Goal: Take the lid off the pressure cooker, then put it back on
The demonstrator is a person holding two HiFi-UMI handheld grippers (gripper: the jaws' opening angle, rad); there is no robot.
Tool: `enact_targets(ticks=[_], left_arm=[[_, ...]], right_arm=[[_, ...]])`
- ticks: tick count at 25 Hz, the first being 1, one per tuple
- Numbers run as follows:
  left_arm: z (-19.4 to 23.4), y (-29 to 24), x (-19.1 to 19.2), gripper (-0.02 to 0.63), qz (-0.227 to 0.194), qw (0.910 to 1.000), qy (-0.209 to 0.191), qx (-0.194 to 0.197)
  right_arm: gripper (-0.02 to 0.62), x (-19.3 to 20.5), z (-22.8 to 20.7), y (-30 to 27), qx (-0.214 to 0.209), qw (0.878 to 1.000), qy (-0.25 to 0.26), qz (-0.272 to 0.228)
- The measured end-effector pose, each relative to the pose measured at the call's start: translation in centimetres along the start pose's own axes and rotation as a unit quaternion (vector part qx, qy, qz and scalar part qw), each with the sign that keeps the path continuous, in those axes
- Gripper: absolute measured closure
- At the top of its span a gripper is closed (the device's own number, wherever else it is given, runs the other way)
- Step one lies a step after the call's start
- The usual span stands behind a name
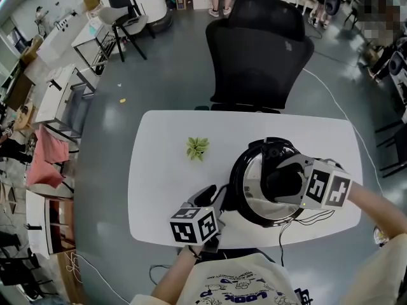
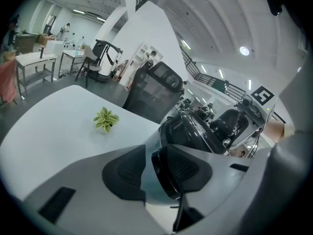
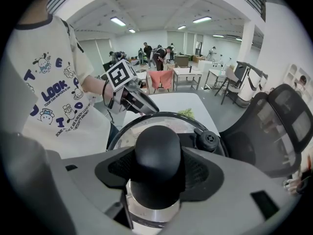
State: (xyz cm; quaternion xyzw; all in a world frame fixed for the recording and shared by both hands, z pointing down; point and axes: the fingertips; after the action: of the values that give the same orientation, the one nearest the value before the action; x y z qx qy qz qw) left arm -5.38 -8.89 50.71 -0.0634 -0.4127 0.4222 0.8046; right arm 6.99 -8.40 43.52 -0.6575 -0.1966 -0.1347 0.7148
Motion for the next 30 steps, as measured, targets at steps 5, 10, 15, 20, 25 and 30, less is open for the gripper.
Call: enact_targets(ticks=[5, 10, 15, 20, 25, 30], left_arm=[[0.05, -0.13, -0.18, 0.459, -0.001, 1.0000, 0.001, 0.001], [0.08, -0.31, -0.29, 0.459, -0.001, 1.0000, 0.004, 0.003], [0.05, -0.40, -0.30, 0.459, -0.002, 1.0000, 0.006, 0.003], [-0.07, -0.59, -0.29, 0.459, -0.003, 1.0000, 0.004, 0.004], [-0.18, -0.54, -0.37, 0.459, -0.001, 1.0000, 0.004, 0.008], [-0.19, -0.87, -0.37, 0.459, 0.001, 1.0000, 0.003, 0.009]], right_arm=[[0.299, -0.03, -0.01, -0.01, 0.002, 1.000, 0.001, 0.005], [0.299, -0.04, -0.06, -0.07, 0.002, 1.000, 0.001, 0.004], [0.299, -0.08, -0.07, -0.03, 0.003, 1.000, 0.001, -0.001], [0.299, 0.16, -0.05, -0.06, -0.002, 1.000, 0.005, 0.014], [0.299, 0.04, -0.01, 0.12, -0.002, 1.000, 0.007, 0.010], [0.299, 0.02, -0.02, 0.06, -0.009, 1.000, 0.020, 0.000]])
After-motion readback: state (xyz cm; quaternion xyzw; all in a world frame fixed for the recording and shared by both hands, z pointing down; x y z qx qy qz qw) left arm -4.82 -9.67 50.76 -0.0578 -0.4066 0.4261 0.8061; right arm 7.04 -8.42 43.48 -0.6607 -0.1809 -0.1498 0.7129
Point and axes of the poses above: the fingertips, and each gripper's own axes: y backward along the fingers, z to its left, x out of its underside, and after that the axes turned 7 degrees about x, right-handed
